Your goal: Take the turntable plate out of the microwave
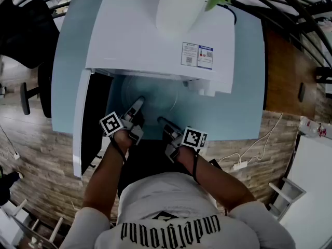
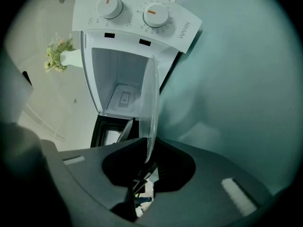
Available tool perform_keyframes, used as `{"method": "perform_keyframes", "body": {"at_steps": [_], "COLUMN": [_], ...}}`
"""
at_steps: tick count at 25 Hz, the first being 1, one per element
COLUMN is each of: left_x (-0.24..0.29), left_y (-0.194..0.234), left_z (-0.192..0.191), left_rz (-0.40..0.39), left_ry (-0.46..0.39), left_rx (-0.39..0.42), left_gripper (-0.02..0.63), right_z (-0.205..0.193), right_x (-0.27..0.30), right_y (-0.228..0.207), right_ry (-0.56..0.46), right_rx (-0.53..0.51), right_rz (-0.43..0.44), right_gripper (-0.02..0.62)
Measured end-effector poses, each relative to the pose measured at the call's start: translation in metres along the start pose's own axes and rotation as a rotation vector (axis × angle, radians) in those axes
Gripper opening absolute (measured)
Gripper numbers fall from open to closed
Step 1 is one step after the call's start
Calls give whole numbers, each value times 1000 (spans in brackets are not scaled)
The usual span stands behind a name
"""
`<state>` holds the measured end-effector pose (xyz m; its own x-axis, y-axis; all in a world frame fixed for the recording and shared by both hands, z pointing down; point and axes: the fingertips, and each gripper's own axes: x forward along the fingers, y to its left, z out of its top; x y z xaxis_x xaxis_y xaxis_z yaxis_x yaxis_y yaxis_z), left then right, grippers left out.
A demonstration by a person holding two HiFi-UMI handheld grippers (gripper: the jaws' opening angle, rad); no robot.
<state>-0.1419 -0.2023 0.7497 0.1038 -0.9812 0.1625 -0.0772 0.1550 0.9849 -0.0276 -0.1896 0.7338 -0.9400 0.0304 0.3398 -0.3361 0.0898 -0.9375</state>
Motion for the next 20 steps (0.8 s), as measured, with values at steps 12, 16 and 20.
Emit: {"method": "perform_keyframes", "body": {"at_steps": [12,16,20], "left_x": [-4,-8,-16], "left_y": [-9,-17,-28], "left_z": [-1,-7,-15], "left_rz": [-87,-115,-126], "left_ry": [-56,-74,-87], "left_rx": [-25,-46,-50], "left_gripper": [80,80,78], "right_z": [2,0,-6], "right_x": [-3,-10,-21], "right_y": [12,15,22], "right_ry": [26,42,60], "right_rx": [-49,-73,-93], "right_rz": [49,59,71], "right_gripper": [56,57,58]}}
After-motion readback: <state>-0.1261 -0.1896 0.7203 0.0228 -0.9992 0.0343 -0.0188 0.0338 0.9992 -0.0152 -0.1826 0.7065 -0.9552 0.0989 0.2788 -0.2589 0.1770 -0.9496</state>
